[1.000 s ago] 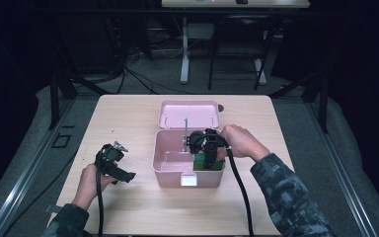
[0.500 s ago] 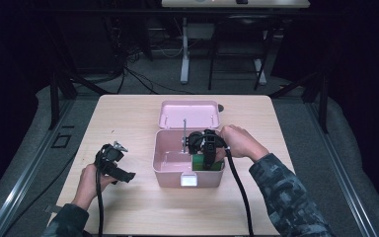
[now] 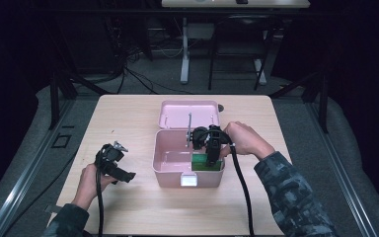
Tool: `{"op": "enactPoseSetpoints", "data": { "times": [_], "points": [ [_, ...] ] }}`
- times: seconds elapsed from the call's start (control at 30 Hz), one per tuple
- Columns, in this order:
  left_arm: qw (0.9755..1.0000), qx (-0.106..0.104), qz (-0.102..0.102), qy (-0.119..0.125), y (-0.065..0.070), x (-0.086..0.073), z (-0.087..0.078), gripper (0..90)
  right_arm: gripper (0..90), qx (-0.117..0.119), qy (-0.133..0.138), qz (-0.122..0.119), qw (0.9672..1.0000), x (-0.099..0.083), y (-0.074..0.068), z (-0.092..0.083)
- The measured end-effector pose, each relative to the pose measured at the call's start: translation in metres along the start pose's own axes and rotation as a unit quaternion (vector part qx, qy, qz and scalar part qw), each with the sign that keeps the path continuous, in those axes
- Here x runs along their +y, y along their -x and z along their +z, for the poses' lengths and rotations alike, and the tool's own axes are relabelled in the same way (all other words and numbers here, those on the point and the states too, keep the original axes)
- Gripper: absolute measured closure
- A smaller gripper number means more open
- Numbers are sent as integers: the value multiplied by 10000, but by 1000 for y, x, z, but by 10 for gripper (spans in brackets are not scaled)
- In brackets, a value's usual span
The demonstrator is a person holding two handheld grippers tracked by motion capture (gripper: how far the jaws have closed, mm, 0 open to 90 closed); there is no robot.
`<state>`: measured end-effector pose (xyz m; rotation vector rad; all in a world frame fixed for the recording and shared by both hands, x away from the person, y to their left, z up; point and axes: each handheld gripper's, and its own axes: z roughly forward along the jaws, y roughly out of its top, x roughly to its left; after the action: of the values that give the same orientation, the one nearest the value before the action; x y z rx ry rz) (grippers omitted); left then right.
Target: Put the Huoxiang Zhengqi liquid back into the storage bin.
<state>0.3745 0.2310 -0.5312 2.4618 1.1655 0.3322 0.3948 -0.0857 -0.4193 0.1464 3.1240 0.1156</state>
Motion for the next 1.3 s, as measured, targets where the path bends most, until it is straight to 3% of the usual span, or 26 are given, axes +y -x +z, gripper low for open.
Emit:
{"op": "enactPoseSetpoints", "data": {
  "times": [0.23, 0.4, 0.43, 0.5, 0.73, 0.77, 0.8, 0.97, 1.0, 1.03, 1.07, 1.13, 1.17, 1.2, 1.23, 1.3],
  "points": [
    [10000, -2, -23, 32, -1, 0, -1, 2, 397, 48, 207, 123, 9997, -7, 1, -7],
    [10000, 0, -8, 15, 0, 0, -1, 2, 305, -47, 545, 205, 9983, -11, 0, -16],
    [10000, 0, -13, 17, 0, 0, -1, 2, 247, -124, 709, 312, 9969, -13, -1, -23],
    [10000, 0, -9, 14, 0, 0, -1, 2, 217, -168, 884, 439, 9950, -16, 1, -28],
    [10000, 10, -28, 23, -1, 0, -1, 1, 146, -264, 1471, 1072, 9829, -33, 12, -38],
    [10000, 10, -28, 23, -1, 0, -1, 1, 146, -264, 1471, 1072, 9829, -33, 12, -38],
    [10000, 14, -18, 21, -1, 0, -1, 1, 136, -253, 1642, 1261, 9780, -38, 15, -39],
    [10000, 12, -38, 32, -1, 0, -2, 1, 134, -354, 1975, 1599, 9665, -49, 21, -39],
    [10000, 12, -38, 32, -1, 0, -2, 1, 134, -354, 1975, 1599, 9665, -49, 21, -39],
    [10000, 25, -43, 29, -1, 0, -2, 1, 127, -364, 2053, 1655, 9639, -52, 22, -39],
    [10000, 30, -53, 36, -1, 0, -2, 1, 122, -431, 2183, 1810, 9580, -57, 25, -39],
    [10000, 45, -58, 40, -1, 0, -2, 1, 117, -431, 2227, 1859, 9560, -58, 26, -39],
    [10000, 48, -59, 52, -1, 0, -2, 1, 95, -460, 2318, 2013, 9506, -63, 30, -38],
    [10000, 48, -59, 52, -1, 0, -2, 1, 95, -460, 2318, 2013, 9506, -63, 30, -38],
    [10000, 40, -57, 44, -2, 0, -3, 1, 70, -466, 2354, 2133, 9471, -66, 32, -37],
    [10000, 45, -60, 46, -2, 0, -3, 1, 60, -534, 2377, 2219, 9441, -68, 34, -34]
  ]
}}
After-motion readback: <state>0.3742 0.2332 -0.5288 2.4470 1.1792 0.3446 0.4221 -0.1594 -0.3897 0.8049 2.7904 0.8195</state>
